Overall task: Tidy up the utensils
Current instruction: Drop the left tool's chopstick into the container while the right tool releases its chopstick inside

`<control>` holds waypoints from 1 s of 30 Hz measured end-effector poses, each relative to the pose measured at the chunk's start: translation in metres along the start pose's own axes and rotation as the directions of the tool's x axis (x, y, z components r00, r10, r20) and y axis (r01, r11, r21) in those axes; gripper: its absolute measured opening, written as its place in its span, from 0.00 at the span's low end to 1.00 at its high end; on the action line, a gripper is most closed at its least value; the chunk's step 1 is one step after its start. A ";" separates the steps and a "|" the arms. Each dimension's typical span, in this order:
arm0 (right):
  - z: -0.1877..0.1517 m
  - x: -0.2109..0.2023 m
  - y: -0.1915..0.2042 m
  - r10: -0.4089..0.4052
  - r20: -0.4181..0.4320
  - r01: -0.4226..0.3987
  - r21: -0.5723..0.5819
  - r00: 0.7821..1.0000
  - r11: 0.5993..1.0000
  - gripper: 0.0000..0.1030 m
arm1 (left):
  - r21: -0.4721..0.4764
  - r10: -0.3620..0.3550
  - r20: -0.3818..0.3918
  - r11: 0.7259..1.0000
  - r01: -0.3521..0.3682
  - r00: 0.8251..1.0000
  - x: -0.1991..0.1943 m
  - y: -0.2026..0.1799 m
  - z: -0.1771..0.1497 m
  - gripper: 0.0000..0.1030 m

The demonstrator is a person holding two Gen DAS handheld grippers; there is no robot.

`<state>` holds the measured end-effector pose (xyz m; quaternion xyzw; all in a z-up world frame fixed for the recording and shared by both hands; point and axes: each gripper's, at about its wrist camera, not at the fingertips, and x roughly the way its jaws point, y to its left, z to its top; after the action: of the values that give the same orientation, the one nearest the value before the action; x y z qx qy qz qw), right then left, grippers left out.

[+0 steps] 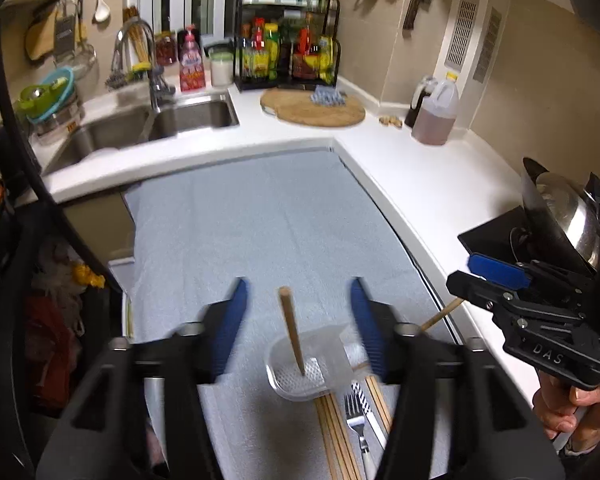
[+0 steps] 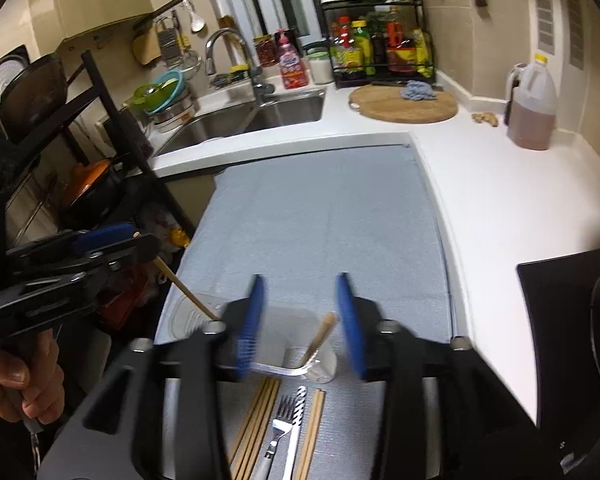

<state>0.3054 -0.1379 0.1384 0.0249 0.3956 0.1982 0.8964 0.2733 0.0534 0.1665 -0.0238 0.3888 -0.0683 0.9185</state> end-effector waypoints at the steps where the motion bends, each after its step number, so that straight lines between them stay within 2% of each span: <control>1: 0.000 -0.006 0.001 -0.023 0.014 0.024 -0.014 1.000 1.000 0.47 | 0.014 0.017 0.026 1.000 -0.017 1.000 -0.009 -0.001 0.000 0.55; 6: 0.000 -0.040 0.003 -0.084 0.099 0.089 -0.044 0.992 0.995 0.47 | 0.021 0.052 0.159 0.998 -0.056 0.986 -0.048 -0.004 -0.003 0.56; 12: -0.014 -0.091 0.004 -0.178 0.242 0.197 -0.058 0.954 0.979 0.50 | 0.025 0.067 0.295 0.997 -0.078 0.953 -0.091 -0.016 -0.023 0.56; 14: -0.026 -0.109 0.006 -0.177 0.297 0.203 -0.057 0.938 0.978 0.50 | 0.022 0.063 0.328 0.997 -0.074 0.942 -0.102 -0.018 -0.035 0.56; 17: -0.050 -0.130 0.005 -0.156 0.370 0.188 -0.054 0.916 0.981 0.54 | 0.005 0.058 0.347 0.998 -0.064 0.936 -0.110 -0.021 -0.057 0.59; 21: -0.086 -0.140 0.004 -0.149 0.420 0.185 -0.046 0.895 0.982 0.54 | -0.019 0.074 0.366 0.997 -0.072 0.928 -0.109 -0.024 -0.087 0.62; 23: -0.104 -0.137 0.000 -0.149 0.422 0.174 -0.021 0.894 0.985 0.54 | -0.027 0.082 0.368 0.997 -0.078 0.926 -0.105 -0.025 -0.104 0.62; 26: -0.131 -0.126 -0.008 -0.150 0.398 0.152 0.027 0.905 0.988 0.52 | -0.035 0.088 0.359 0.996 -0.080 0.929 -0.096 -0.029 -0.131 0.62; 30: -0.166 -0.110 -0.010 -0.134 0.372 0.125 0.049 0.918 0.991 0.48 | -0.031 0.120 0.364 0.993 -0.117 0.924 -0.083 -0.037 -0.167 0.62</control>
<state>0.1222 -0.2069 0.0991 0.0470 0.2202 0.1252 0.9662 0.0924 0.0307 0.1132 -0.0166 0.2123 -0.0052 0.9770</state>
